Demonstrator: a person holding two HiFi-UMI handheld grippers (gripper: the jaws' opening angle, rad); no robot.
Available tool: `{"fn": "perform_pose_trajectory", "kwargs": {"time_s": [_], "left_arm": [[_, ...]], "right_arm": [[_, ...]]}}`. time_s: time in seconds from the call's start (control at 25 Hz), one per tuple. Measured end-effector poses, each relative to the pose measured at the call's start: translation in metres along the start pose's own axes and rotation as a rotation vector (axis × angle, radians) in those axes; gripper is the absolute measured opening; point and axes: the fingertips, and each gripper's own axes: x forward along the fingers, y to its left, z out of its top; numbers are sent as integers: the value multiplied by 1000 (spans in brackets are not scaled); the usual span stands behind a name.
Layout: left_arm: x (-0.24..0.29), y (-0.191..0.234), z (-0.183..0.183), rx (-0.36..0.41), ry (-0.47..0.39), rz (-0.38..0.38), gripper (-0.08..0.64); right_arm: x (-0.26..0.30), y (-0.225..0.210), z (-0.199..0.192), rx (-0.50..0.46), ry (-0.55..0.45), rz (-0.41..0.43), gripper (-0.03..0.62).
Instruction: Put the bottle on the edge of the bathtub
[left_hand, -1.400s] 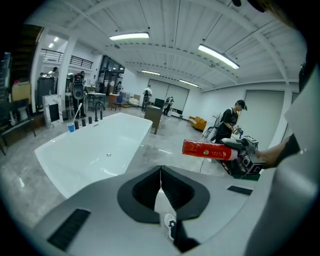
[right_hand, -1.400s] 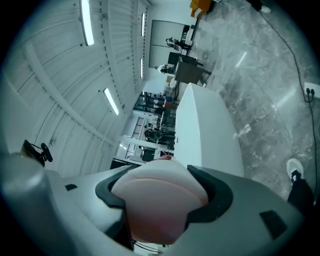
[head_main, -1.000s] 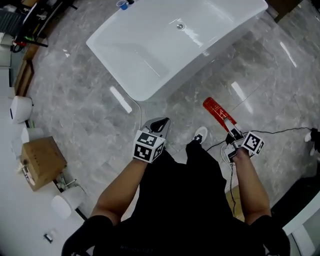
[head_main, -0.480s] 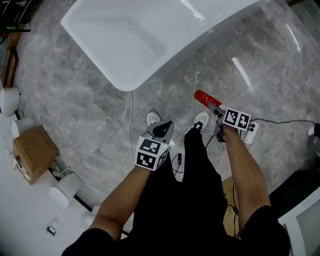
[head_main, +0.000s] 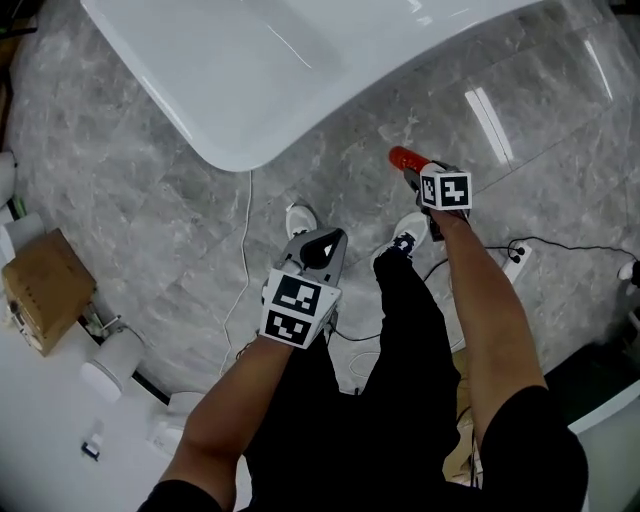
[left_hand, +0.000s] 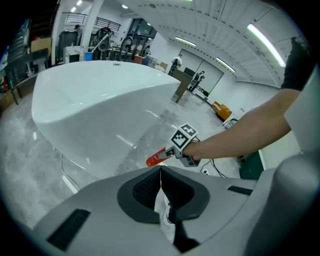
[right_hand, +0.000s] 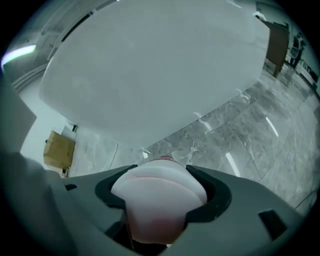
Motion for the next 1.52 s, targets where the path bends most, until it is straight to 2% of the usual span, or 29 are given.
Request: {"fn": "perform_pose_trajectory", "kwargs": {"time_s": [0.28,0.52,0.72,1.32,1.52], "left_arm": [[24,19,-21,-28,-10,-6,17],[42,43,-39,-35,26,1,17],[43,63,-45,-27,40,6,17],[44,77,-47,-26,42,-7,17],[46,79,-44,-17,41,-12,17]], "right_arm": [[77,-2,6,-282,94,-77,316],[130,0,13,-645,202,-140,316],[161,6,9,-848,272,-162,316],[194,9,-2,-979,341,-180,316],[197,8,6,-956,336,-198,316]]}}
